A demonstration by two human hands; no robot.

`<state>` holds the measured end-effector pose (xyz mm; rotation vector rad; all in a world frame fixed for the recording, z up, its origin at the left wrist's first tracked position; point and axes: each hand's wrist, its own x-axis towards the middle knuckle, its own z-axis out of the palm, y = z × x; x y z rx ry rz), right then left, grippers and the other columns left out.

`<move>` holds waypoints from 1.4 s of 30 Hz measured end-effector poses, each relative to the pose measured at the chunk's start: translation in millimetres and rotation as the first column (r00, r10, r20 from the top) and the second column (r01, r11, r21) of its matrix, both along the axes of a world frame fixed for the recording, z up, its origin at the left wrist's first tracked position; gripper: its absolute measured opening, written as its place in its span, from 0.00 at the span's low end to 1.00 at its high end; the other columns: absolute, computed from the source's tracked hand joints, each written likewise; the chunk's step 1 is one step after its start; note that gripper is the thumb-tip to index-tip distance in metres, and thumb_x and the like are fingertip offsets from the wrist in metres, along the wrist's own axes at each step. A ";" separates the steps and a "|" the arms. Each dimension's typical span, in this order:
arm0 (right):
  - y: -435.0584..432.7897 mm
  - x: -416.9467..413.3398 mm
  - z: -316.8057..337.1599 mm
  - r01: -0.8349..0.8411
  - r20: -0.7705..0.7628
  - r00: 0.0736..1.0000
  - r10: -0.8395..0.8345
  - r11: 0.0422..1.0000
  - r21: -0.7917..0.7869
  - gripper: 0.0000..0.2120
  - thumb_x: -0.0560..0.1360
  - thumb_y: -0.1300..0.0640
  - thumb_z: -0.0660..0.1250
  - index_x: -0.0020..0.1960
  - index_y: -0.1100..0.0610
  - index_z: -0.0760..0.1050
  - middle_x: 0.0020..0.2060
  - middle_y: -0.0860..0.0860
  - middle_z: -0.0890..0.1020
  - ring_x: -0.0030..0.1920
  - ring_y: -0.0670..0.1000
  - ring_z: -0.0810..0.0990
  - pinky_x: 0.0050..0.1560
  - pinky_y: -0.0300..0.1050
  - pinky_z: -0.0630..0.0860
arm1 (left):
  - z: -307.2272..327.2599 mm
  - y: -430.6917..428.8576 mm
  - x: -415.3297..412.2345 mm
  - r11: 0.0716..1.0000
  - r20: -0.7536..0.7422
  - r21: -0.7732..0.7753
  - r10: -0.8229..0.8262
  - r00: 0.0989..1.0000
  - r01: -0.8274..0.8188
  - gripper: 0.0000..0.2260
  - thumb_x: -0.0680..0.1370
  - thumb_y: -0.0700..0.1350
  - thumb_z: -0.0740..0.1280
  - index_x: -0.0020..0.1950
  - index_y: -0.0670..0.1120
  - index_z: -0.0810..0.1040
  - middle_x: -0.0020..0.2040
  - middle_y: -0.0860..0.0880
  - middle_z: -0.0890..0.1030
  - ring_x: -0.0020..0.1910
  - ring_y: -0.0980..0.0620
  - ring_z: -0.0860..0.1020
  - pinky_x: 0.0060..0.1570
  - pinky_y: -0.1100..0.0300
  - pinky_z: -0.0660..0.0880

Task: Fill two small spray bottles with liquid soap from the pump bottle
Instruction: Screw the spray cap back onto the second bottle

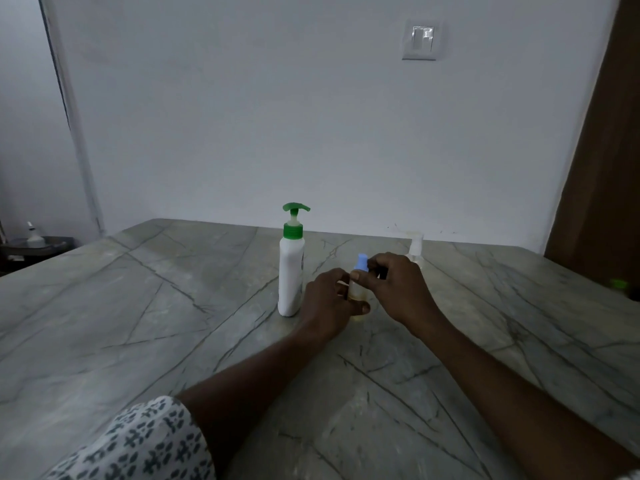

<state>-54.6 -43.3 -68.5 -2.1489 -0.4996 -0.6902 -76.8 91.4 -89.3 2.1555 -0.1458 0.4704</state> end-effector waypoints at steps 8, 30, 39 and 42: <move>-3.6 -3.1 -4.2 -0.004 -0.048 0.999 0.005 1.000 0.021 0.10 0.72 0.50 0.73 0.38 0.56 0.79 0.28 0.46 0.75 0.30 0.43 0.71 0.31 0.32 0.64 | -4.4 -0.2 -0.6 0.995 -0.017 -0.100 -0.029 0.999 0.028 0.22 0.65 0.45 0.81 0.56 0.48 0.78 0.48 0.51 0.84 0.44 0.56 0.82 0.39 0.71 0.74; 10.9 83.1 18.6 0.101 -0.260 0.963 -0.073 0.990 0.096 0.16 0.70 0.55 0.75 0.30 0.60 0.74 0.35 0.63 0.81 0.40 0.64 0.82 0.45 0.59 0.79 | -6.1 4.2 11.4 0.990 0.014 0.091 0.103 0.995 -0.104 0.10 0.75 0.33 0.68 0.53 0.44 0.83 0.49 0.48 0.84 0.47 0.54 0.81 0.47 0.68 0.74; 10.2 82.2 11.4 0.101 -0.275 0.959 -0.074 0.991 0.086 0.16 0.68 0.53 0.76 0.41 0.66 0.80 0.38 0.61 0.83 0.40 0.61 0.83 0.47 0.62 0.79 | -7.0 3.7 11.8 0.984 0.046 0.130 0.115 0.992 -0.120 0.09 0.75 0.35 0.69 0.52 0.45 0.83 0.50 0.48 0.84 0.47 0.53 0.81 0.48 0.65 0.77; 9.0 79.9 9.7 0.108 -0.296 0.952 -0.079 0.991 0.083 0.17 0.68 0.52 0.77 0.41 0.66 0.80 0.39 0.61 0.84 0.41 0.61 0.83 0.48 0.60 0.79 | -7.2 3.9 12.1 0.982 0.074 0.132 0.130 0.989 -0.139 0.08 0.76 0.37 0.69 0.53 0.44 0.83 0.50 0.47 0.84 0.46 0.54 0.81 0.47 0.65 0.76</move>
